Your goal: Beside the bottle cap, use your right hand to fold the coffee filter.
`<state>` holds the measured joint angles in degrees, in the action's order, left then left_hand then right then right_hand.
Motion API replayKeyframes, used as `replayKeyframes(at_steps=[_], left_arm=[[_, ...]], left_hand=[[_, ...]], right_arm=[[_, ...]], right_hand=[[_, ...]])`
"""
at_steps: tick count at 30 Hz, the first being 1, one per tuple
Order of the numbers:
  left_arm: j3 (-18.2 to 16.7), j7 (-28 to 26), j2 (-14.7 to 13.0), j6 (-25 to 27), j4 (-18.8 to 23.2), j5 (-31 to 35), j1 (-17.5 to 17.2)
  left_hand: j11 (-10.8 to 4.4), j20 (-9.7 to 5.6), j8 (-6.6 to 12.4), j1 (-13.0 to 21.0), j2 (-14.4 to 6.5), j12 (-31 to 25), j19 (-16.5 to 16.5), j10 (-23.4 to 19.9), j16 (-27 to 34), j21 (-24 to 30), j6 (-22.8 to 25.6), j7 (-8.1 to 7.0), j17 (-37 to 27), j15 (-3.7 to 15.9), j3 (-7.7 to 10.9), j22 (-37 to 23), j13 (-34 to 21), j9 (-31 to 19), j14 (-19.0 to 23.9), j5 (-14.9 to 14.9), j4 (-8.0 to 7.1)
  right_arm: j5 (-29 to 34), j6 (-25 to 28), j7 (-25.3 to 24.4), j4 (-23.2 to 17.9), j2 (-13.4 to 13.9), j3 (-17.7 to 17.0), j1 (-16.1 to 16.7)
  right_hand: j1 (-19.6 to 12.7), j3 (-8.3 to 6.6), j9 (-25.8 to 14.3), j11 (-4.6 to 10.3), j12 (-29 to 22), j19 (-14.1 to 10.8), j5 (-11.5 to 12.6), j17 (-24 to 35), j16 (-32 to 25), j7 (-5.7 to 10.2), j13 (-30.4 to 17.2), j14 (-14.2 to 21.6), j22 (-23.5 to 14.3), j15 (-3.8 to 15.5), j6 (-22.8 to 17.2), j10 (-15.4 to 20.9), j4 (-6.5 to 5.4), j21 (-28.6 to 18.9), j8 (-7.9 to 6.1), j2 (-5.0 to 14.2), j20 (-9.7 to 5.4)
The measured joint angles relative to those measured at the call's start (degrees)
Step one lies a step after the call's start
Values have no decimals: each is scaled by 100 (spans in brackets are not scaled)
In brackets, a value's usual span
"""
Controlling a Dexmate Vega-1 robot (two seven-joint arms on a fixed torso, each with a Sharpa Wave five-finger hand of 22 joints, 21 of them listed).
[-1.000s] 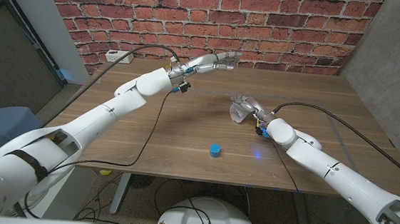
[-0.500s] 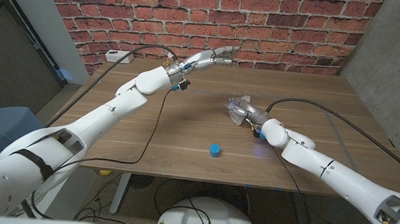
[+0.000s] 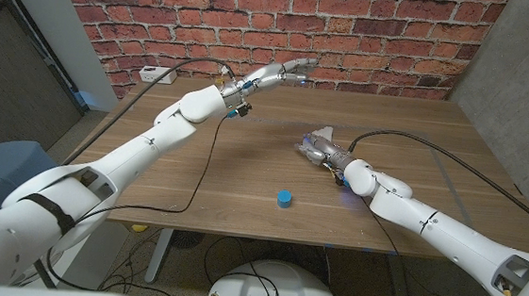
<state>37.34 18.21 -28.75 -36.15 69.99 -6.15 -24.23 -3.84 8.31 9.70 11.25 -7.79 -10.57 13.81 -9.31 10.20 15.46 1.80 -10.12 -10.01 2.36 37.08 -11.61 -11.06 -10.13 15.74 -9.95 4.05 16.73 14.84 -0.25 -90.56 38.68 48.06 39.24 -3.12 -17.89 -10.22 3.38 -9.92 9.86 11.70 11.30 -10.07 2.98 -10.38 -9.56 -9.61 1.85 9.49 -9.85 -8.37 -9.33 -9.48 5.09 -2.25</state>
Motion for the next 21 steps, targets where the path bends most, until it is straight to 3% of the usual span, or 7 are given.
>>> replayKeyframes(at_steps=[6, 11, 14, 16, 18, 20, 21], left_arm=[[5, 46, 9, 0, -8, -27, 15], [8, 67, 9, 47, 3, -44, 16], [9, 73, 4, 77, 38, -51, 16], [9, 76, -13, 94, 90, -51, 7], [9, 81, -16, 118, 100, -52, 2], [9, 84, -16, 137, 100, -53, 2], [9, 85, -16, 142, 100, -53, 2]], left_hand=[[-28, 54, 0, -30, -30, 0, -9, 33, 0, 0, 0, 0, 0, 0, 0, 0, 0, 0, 0, 0, 0], [-28, 53, 0, -30, -30, 0, -9, 33, 0, 0, -31, -31, 0, -14, 26, 0, 0, 0, 14, 0, -26], [3, 64, 0, -30, -29, 0, 2, 64, 0, 0, -53, -9, 0, 3, 26, 0, 0, 0, 30, 0, -26], [3, 73, 0, -30, -29, 0, 10, 64, 0, 0, -62, 0, 0, 8, 8, 1, 0, 0, 35, 0, -43], [3, 73, 0, -30, -29, 0, 10, 64, 0, 0, -84, -21, 0, 8, 8, 1, 0, -1, 35, 0, -43], [-19, 73, 0, -30, -29, 0, 11, 86, 0, 0, -84, -21, 0, 8, 9, 0, 0, 0, 35, 0, -43], [-19, 73, 0, -30, -29, 0, 10, 86, 0, 0, -93, -30, 1, 8, 9, 0, 0, 0, 35, 0, -43]], right_arm=[[140, 156, 51, 37, -21, 136, -48], [255, 281, 252, 82, -42, 293, -179], [315, 368, 484, 109, -65, 380, -302], [375, 483, 822, 123, -80, 436, -372], [388, 512, 889, 140, -106, 528, -472], [388, 512, 889, 161, -134, 620, -569], [388, 512, 889, 168, -142, 645, -592]], right_hand=[[227, 235, -7, 15, 0, 10, 0, 24, -13, 53, 0, -2, -2, 0, 44, 12, -98, -20, 0, -107, -9], [391, 567, -7, 125, 0, 21, 54, 32, -11, 165, -1, -32, -4, 9, 35, 2, -203, -20, 0, -271, 1], [425, 724, -6, 207, 0, 32, 95, 32, 12, 200, 0, -83, -1, 2, 44, 2, -240, 10, -1, -256, 10], [446, 822, -6, 224, 4, 87, 126, 30, 32, 228, 9, -92, 4, 11, 35, -16, -262, 16, -24, -235, -4], [471, 896, -7, 260, 16, 205, 156, 21, 33, 228, 17, -93, 5, 13, 35, -8, -285, 25, -24, -261, -123], [470, 961, -6, 291, 14, 267, 177, -917, 33, 228, 41, -94, 90, 13, 36, -37, -284, 32, -23, -259, -187], [470, 972, -4, 309, 14, 357, 188, -931, 33, 228, 47, -205, 90, 124, 36, -55, -291, 33, -22, -259, -277]])
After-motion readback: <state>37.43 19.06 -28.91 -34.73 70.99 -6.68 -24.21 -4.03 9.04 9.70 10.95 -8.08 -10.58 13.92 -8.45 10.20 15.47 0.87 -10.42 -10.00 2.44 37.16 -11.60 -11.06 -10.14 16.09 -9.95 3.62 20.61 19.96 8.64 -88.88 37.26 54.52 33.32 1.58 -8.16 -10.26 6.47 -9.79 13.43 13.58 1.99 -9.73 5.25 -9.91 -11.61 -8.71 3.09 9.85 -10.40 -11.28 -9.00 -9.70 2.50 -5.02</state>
